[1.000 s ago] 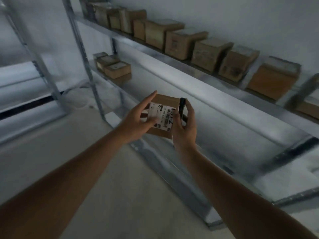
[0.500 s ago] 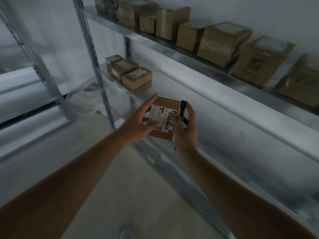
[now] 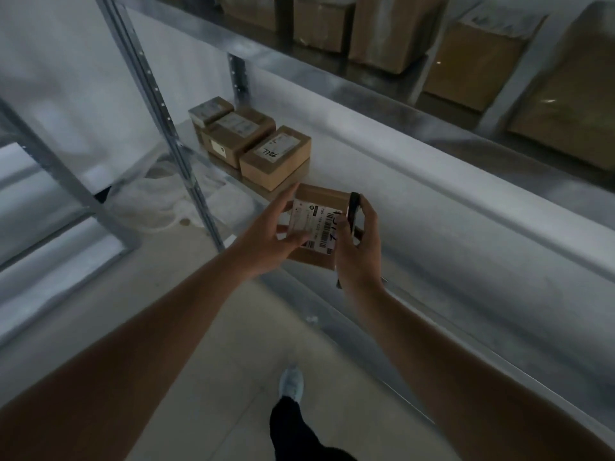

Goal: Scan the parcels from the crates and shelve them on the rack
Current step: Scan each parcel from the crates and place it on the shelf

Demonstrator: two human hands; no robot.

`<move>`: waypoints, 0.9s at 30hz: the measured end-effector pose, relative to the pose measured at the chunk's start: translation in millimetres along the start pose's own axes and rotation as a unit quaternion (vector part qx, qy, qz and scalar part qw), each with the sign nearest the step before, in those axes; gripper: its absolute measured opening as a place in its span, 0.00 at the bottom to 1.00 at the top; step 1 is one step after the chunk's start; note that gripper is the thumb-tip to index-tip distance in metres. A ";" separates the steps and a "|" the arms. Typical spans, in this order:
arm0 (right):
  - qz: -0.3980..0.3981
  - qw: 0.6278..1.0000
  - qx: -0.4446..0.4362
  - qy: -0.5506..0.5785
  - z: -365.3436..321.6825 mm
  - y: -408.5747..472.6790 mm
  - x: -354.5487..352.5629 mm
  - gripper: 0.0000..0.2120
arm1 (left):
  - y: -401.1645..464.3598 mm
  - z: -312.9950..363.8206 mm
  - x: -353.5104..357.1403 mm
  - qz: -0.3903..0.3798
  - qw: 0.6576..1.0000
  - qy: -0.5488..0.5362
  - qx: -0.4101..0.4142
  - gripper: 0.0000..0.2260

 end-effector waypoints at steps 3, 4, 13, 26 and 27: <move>0.007 1.000 0.017 -0.001 10.6 47.0 28.3 0.23 | 48.5 -20.0 -17.3 0.003 0.999 0.040 -0.006 0.40; 0.010 1.000 0.024 -0.003 12.7 60.8 36.6 0.23 | 63.1 -25.3 -22.6 0.005 0.999 0.054 -0.004 0.40; 0.044 0.995 0.088 0.011 15.9 140.8 94.7 0.23 | 157.1 -60.7 -63.2 -0.029 0.998 0.043 -0.018 0.35; 0.202 0.972 0.115 -0.036 32.1 205.5 153.0 0.26 | 264.7 -117.1 -87.0 -0.195 0.978 0.077 0.012 0.34; 0.208 0.971 0.113 -0.038 35.3 209.8 153.4 0.26 | 270.6 -119.1 -86.0 -0.208 0.975 0.082 0.013 0.34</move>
Point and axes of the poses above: each hand's wrist, its own y-axis towards the middle knuckle, its own x-axis out of the palm, z = x × y, the point moved 3 cm from there along y, towards the middle knuckle, and after that the axes turned 3 degrees about -y, right-handed, at the moved point
